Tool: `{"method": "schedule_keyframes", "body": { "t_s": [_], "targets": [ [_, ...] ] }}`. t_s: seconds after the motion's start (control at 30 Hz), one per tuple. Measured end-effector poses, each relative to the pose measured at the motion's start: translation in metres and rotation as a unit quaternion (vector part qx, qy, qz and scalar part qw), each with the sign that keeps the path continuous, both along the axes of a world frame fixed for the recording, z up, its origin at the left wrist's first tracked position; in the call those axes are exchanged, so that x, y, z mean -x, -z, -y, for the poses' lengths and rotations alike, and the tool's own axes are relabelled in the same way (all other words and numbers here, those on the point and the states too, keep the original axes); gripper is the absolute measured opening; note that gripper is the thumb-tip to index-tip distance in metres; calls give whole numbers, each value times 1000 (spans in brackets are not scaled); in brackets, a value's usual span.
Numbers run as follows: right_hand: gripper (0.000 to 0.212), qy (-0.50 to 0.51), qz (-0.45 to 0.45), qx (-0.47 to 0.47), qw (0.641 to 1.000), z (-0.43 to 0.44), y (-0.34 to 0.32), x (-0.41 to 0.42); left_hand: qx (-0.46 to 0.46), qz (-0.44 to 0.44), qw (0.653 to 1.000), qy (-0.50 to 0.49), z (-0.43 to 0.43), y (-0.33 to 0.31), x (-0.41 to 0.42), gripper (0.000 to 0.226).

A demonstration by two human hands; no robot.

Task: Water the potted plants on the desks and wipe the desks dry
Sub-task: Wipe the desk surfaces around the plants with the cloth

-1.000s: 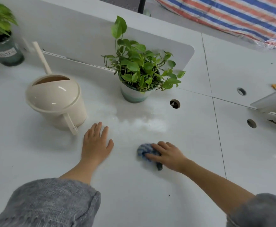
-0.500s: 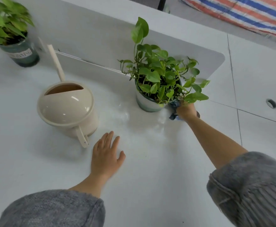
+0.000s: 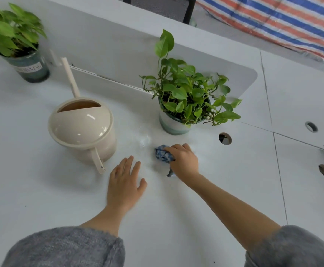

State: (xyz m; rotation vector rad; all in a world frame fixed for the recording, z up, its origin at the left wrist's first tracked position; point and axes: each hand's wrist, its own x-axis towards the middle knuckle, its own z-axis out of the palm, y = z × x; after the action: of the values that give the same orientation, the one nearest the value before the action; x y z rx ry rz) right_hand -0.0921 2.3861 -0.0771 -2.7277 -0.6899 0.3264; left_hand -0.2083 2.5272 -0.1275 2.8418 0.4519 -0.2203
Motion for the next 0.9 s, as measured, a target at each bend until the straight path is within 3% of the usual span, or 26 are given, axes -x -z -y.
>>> {"method": "schedule_keyframes", "body": {
  "t_s": [0.1,0.17,0.3,0.5,0.6,0.67,0.77,0.9],
  "targets": [
    [56,28,31,-45,998,-32,-7,-22,8,4,1000,0,-1,2,1,56],
    [53,-6,77,-56,995,-58,-8,-35,10,6,1000,2,-2,4,-1,56],
    [56,-79,155,21,984,-95,7,-54,5,13,1000,7,-2,9,-3,55],
    [53,-47,59,-17,997,-103,36,-64,-4,20,1000,11,-4,12,-2,56],
    [52,-117,36,-16,992,-68,30,-46,-12,11,1000,21,-4,10,0,56],
    [54,-151,67,-53,985,-30,35,-20,-15,0,1000,19,-5,9,0,56],
    [54,-113,108,-27,987,19,37,14,-9,7,1000,4,-6,10,1,60],
    [43,-9,24,-26,999,43,19,59,30,-2,999,10,-2,4,2,75]
  ]
}}
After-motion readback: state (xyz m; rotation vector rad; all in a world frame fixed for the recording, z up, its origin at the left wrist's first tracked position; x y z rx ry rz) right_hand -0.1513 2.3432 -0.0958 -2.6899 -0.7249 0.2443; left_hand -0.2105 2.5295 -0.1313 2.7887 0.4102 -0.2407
